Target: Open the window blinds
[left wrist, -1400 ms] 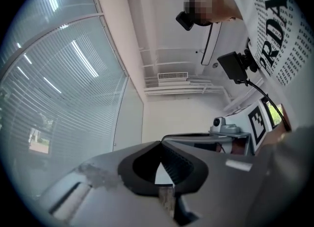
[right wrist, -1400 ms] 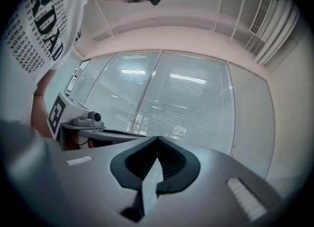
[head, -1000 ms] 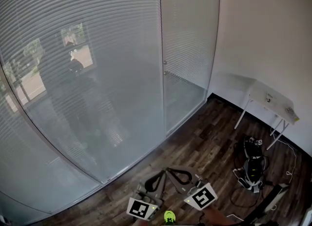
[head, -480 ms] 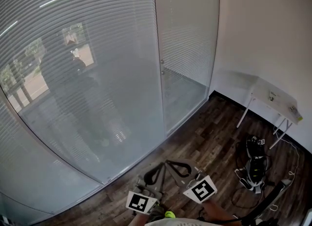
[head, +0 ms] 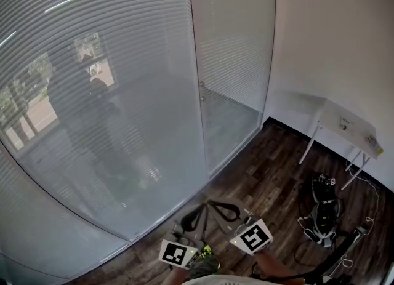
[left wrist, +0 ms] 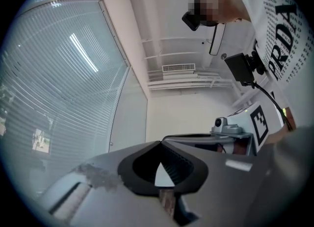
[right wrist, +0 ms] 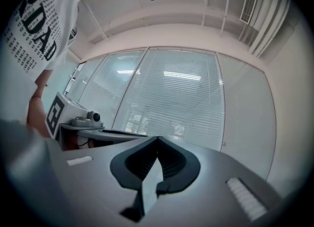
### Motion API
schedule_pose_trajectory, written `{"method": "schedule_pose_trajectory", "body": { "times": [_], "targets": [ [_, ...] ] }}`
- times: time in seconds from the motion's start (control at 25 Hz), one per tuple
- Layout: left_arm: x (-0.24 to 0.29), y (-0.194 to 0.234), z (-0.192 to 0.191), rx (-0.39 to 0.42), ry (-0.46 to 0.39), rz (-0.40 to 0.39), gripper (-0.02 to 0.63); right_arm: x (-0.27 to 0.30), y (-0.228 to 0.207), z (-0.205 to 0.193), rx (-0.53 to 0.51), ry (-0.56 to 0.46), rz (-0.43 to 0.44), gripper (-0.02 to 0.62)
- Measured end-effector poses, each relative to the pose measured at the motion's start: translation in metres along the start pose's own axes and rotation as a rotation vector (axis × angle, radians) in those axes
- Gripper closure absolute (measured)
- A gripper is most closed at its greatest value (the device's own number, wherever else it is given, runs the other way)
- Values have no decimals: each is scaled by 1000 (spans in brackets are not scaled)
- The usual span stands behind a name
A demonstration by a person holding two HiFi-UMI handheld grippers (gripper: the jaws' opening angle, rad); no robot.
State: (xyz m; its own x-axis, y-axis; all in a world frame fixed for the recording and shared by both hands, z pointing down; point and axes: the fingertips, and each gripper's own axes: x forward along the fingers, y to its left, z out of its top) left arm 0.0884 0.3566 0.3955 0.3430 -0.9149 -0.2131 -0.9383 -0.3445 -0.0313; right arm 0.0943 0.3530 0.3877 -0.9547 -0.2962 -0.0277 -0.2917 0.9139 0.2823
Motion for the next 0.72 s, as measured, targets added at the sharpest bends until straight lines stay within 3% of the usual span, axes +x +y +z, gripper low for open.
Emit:
{"method": "schedule_pose_trajectory", "body": {
  "times": [0.32,0.72],
  "targets": [
    [60,49,-11,-91,-40,-5,615,47,-58,-25,-12,36,-13,588],
    [128,139,-12,-96,-59,10,615,133,-129,-32,-21,45,-3,588]
  ]
}}
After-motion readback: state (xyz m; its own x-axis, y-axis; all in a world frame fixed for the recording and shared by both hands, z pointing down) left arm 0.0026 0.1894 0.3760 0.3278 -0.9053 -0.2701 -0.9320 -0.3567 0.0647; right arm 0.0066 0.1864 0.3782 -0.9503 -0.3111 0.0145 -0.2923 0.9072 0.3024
